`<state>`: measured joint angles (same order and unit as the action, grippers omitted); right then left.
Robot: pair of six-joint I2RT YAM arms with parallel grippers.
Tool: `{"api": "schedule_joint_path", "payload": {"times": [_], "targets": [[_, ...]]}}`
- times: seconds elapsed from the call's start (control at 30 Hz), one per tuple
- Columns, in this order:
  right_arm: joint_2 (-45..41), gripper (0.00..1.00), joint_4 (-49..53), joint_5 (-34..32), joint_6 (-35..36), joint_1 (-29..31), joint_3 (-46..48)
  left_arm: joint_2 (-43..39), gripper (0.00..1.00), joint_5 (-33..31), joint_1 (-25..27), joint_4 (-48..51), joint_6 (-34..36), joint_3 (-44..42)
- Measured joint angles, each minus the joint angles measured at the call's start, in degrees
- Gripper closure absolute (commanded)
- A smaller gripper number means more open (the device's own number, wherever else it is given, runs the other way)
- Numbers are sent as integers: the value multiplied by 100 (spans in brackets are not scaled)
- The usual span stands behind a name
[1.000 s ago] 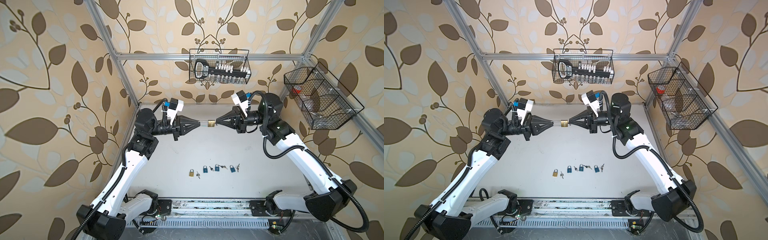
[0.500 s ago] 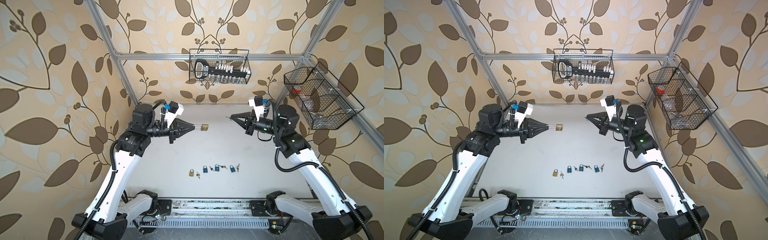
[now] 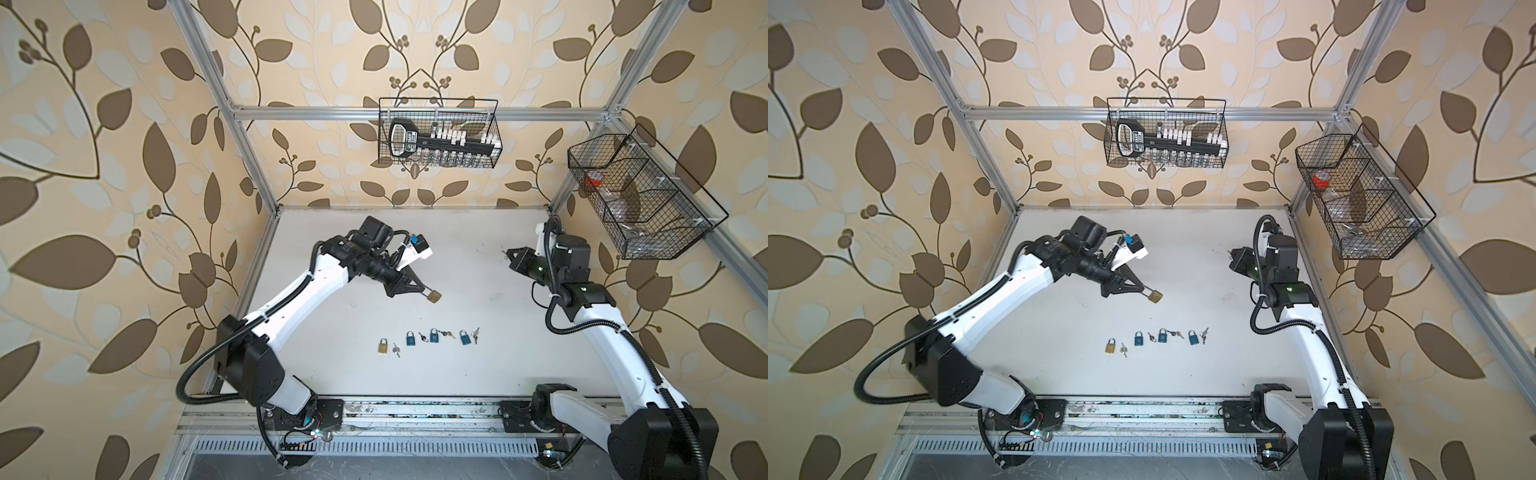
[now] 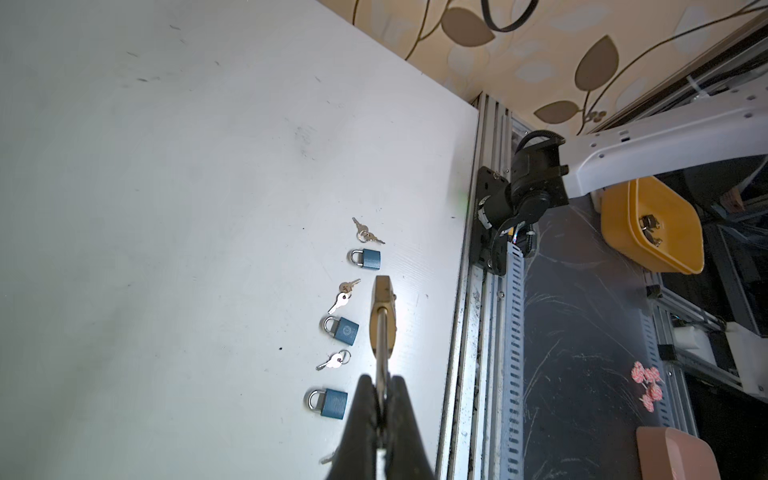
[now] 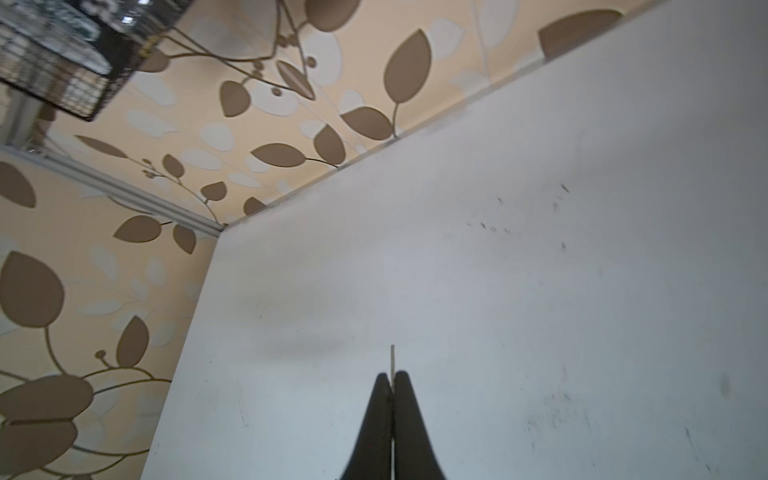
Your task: Lock with the key
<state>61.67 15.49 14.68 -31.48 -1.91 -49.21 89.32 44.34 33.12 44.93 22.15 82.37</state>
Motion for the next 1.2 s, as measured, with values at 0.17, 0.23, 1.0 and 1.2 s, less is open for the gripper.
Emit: {"api": "schedule_joint_path", "payload": {"times": [0.17,0.23,1.0,1.2], "targets": [[-581,100,260,-645,-525,-310,343,1226,100,33,509,-15,-31,820],[-713,100,267,-935,-664,-341,343,1764,100,136,704,-24,-181,1311],[-964,100,1209,-1985,-1182,-341,643,5779,100,1316,1355,579,-933,5027],[-1071,100,1298,-1982,-1202,-341,850,6030,98,1314,1379,710,-975,5047]]}}
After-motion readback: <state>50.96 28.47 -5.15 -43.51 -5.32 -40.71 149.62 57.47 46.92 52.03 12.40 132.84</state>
